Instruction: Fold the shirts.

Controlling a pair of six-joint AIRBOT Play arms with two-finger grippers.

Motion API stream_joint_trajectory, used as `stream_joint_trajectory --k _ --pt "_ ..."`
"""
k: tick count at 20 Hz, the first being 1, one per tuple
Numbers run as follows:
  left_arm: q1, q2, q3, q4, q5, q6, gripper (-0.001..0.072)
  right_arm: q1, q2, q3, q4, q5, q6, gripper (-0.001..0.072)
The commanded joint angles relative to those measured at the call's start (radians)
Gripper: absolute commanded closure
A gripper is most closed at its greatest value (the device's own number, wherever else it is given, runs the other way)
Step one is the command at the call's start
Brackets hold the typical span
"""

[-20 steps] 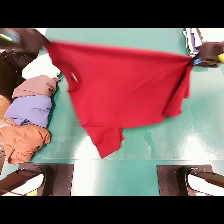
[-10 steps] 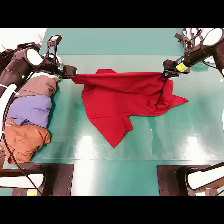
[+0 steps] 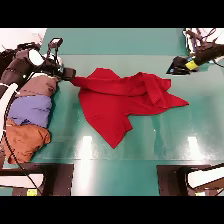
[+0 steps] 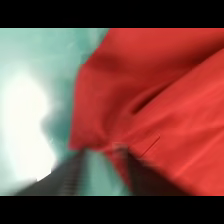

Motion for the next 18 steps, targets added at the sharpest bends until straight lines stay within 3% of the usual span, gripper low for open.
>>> stream_joint_trajectory --k 1,6,8,13,18 --pt "0.036 0.022 0.001 0.070 -0.121 -0.057 0.0189 -0.063 0.049 -0.002 0.000 0.084 -0.024 0.0323" --pt "0.087 0.153 -0.141 0.040 -0.223 -0.071 0.0216 -0.118 0.174 -0.111 0.001 0.080 -0.024 0.0324" --pt "0.087 0.233 -0.305 -0.094 -0.191 -0.067 0.0216 -0.134 0.257 -0.252 0.003 0.058 -0.024 0.0324" --pt "0.011 0.373 -0.698 -0.322 0.024 -0.051 0.0216 -0.148 0.456 -0.576 0.047 -0.073 -0.024 0.0324" --pt "-0.116 0.357 -0.825 -0.478 0.253 -0.052 0.0217 -0.147 0.555 -0.703 0.140 -0.122 -0.024 0.0325"
